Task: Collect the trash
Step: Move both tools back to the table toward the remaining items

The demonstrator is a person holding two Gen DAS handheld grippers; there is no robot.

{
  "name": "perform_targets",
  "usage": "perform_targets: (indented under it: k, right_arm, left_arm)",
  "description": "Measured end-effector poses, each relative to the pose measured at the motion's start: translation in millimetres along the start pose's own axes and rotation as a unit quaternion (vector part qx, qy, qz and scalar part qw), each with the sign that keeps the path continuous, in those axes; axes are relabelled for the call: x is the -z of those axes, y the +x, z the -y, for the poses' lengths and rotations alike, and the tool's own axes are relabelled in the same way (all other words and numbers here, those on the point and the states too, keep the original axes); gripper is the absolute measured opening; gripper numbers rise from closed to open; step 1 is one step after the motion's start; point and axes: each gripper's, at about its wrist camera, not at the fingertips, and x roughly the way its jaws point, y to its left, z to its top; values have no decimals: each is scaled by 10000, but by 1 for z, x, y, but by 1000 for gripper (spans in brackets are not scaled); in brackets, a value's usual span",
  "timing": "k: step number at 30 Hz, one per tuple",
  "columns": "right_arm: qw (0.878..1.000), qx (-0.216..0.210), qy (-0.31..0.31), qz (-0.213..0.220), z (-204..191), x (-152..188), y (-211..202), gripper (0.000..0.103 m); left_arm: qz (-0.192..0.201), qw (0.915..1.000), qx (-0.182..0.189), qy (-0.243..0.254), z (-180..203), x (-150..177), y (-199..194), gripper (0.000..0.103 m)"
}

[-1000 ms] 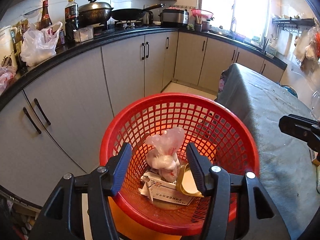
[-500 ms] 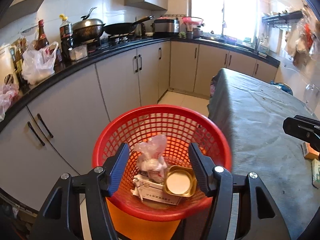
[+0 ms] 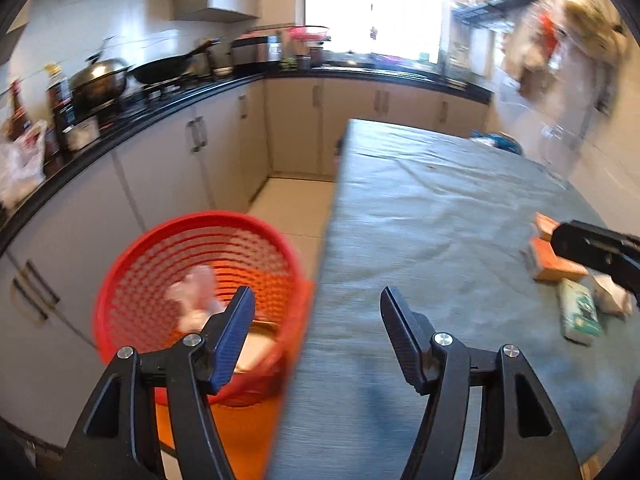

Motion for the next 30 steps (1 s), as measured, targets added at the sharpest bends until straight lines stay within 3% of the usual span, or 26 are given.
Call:
perform_targets:
  k: [7,16,24,30]
  right_arm:
    - [9974,349,595,223,78,19,-49,43]
    - [9811,1029,1525,603,180,52,-111,50]
    - [9645,1067,2377,434,251,79,-117,50]
    - [9562,578,2866,113,277,92,-91,50]
  left_arm:
    - [-326,9946,846,509,72,-1,5,73]
    - [-890,9748,1756,1051,172,3,12,84]
    - [-1192,9649,1767,1535,240,15,26,87]
    - [-1214,9650,1505,1774,266,16,44,87]
